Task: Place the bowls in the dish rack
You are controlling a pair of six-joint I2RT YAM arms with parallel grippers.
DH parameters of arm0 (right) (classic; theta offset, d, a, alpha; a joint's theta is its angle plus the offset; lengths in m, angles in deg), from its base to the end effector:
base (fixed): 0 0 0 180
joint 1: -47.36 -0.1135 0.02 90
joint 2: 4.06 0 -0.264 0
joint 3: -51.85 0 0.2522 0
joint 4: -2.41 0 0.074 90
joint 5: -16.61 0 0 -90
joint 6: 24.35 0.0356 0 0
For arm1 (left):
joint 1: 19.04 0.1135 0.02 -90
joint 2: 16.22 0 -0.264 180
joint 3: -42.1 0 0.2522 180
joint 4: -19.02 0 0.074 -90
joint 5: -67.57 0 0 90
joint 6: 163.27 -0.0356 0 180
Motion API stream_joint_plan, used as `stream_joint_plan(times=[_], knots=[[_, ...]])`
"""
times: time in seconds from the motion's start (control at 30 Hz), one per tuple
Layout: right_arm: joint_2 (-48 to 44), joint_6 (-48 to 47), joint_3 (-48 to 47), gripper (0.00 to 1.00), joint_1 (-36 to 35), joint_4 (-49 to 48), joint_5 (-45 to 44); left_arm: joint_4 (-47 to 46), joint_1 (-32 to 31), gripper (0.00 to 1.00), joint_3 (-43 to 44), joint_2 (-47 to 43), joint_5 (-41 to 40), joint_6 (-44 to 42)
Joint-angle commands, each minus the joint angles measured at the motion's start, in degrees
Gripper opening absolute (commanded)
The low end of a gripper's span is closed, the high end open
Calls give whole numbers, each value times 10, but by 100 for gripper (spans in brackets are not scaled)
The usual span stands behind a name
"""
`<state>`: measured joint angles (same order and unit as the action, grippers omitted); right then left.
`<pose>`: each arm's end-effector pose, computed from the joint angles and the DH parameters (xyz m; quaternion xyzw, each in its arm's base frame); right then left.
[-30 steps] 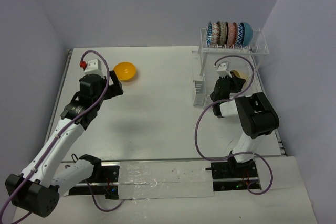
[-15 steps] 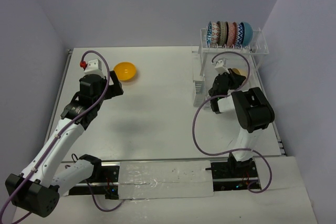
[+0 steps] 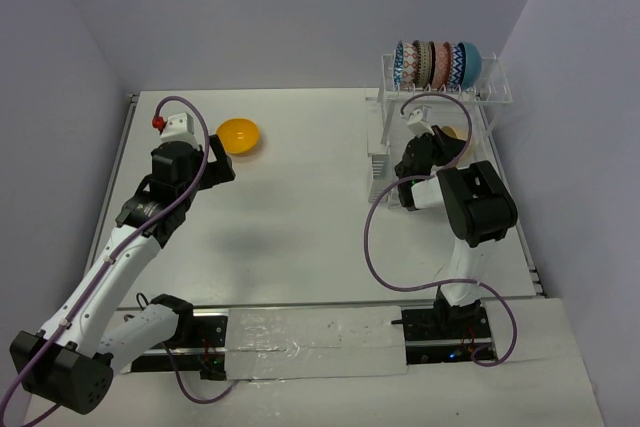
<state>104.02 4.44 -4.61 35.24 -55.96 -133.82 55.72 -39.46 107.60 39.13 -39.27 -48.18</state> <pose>0.3482 0.0431 0.1775 -0.0410 0.6851 -0.5724 0.4487 0.2049 -0.0653 0.3268 -0.1112 0.8376 -0.0863 0.5279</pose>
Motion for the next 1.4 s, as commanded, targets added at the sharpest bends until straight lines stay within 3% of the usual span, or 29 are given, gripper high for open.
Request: stream_joint_plan(times=[0.0,0.37,0.63,1.0,1.37], knots=[[13,5,7,0,-15,-155,-4,-23,4,99,-4,-9,-3,-8],[23,-14,40,0,-47,-178,-11,-25,4,99,-4,-21,-4,-9],[37,-73,0,0,-34,-236,-44,-25,4,99,-7,-29,-6,-10],[10,-52,-6,0,10,-216,-15,-25,4,99,-6,-19,-9,-12],[49,-44,12,0,-9,-202,14,-26,4,99,-7,-17,-11,-14]])
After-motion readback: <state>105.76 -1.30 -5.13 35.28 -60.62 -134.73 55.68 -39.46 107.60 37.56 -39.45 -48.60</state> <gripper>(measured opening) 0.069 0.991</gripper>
